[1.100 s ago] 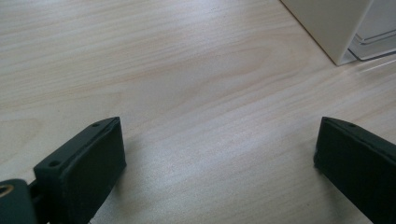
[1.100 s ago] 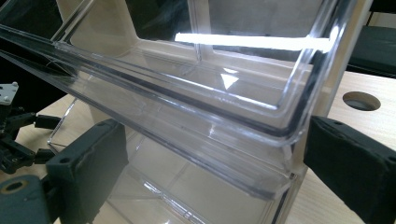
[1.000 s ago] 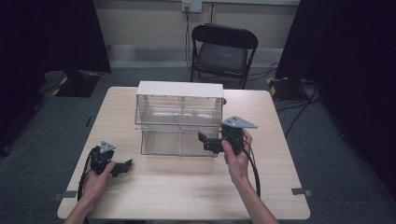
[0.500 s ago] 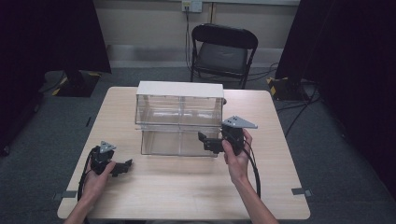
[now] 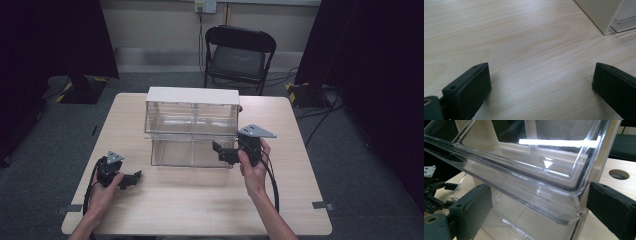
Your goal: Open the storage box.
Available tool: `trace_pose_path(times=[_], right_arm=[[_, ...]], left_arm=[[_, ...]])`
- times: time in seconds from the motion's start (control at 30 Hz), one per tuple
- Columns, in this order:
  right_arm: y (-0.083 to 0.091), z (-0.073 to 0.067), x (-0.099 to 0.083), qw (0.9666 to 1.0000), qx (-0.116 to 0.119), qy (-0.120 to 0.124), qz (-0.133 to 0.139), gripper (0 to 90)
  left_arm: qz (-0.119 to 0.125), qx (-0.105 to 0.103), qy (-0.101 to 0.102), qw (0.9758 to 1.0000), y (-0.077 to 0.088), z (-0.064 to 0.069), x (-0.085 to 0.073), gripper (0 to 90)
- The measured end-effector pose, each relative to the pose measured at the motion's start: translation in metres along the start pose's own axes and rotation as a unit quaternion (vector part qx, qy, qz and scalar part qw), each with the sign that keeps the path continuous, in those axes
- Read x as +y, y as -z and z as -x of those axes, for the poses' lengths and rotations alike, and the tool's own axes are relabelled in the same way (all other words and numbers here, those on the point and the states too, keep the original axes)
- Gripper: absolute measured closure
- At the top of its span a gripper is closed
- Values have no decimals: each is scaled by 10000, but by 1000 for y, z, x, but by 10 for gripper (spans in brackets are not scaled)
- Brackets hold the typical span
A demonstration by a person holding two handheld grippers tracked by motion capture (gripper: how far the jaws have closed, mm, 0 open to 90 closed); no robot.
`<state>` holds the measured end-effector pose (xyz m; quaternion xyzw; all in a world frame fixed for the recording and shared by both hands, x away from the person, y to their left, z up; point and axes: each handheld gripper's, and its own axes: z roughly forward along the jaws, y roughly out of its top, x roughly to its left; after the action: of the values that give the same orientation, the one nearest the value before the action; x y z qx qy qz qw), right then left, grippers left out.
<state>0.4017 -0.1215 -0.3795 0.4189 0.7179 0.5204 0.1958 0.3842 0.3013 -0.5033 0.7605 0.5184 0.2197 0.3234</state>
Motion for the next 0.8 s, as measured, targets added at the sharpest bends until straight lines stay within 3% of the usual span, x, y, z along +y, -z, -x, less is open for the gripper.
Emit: trace_pose_path(times=[0.8], right_arm=[[0,-1,0,10000,-43,34,19,59]], left_arm=[[-2,-3,-2,10000,0,0,0,15]])
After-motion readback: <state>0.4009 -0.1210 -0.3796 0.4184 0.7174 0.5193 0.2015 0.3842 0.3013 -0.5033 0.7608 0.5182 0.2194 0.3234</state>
